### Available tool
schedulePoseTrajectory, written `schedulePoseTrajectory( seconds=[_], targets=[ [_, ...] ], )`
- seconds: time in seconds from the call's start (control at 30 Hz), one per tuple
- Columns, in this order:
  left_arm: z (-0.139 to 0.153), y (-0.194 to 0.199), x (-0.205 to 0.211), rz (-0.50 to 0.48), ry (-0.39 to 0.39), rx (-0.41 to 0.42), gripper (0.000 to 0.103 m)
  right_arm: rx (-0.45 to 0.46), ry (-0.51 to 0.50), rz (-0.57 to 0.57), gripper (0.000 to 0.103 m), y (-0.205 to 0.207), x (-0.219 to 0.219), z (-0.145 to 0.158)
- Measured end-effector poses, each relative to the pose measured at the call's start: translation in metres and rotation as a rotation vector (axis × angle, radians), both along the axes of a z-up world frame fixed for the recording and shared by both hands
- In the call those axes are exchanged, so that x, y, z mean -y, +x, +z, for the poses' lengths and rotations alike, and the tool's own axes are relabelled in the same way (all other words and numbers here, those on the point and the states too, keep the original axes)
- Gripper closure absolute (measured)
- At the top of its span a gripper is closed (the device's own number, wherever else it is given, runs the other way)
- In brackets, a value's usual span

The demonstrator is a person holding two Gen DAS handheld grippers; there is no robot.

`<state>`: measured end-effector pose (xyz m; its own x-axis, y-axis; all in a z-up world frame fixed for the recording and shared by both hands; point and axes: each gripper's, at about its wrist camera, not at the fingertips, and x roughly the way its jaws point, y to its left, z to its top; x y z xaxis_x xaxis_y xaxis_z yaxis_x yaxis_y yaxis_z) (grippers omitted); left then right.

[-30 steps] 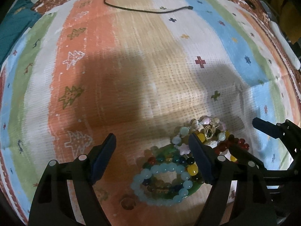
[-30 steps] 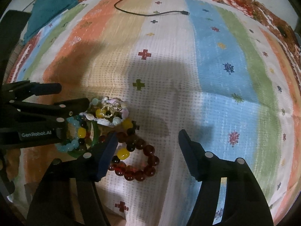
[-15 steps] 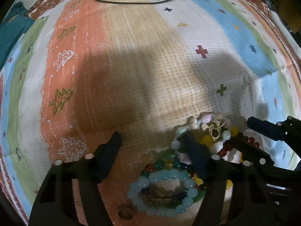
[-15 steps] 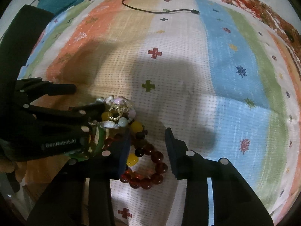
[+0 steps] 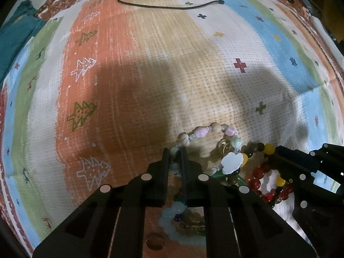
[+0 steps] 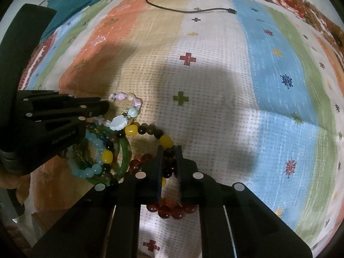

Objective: Organize jewelry
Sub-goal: 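Lift both held bracelets and carry them toward the silver tin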

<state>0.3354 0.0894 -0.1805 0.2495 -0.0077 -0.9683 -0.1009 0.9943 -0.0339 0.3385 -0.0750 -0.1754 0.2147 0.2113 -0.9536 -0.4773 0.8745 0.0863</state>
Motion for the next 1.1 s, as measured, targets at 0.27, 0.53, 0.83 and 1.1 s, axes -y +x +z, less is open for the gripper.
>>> schedulePoseTrajectory(
  seconds=[0.27,0.53,0.83,1.1],
  targets=[
    [0.015,-0.003,0.01,0.012,-0.007,0.02,0.094,0.023,-0.011,0.005,0.093,-0.004,0.003,0.009],
    [0.047,-0.015,0.004,0.024,-0.024,0.078,0.094,0.097,-0.015,0.002,0.093,-0.015,0.01,0.04],
    [0.076,-0.03,0.008,0.049,-0.041,0.133,0.094,0.153,0.003,-0.009,0.093,-0.026,0.018,0.065],
    [0.101,-0.048,0.014,0.061,-0.047,0.176,0.094,0.189,0.034,-0.015,0.093,-0.04,0.024,0.084]
  ],
)
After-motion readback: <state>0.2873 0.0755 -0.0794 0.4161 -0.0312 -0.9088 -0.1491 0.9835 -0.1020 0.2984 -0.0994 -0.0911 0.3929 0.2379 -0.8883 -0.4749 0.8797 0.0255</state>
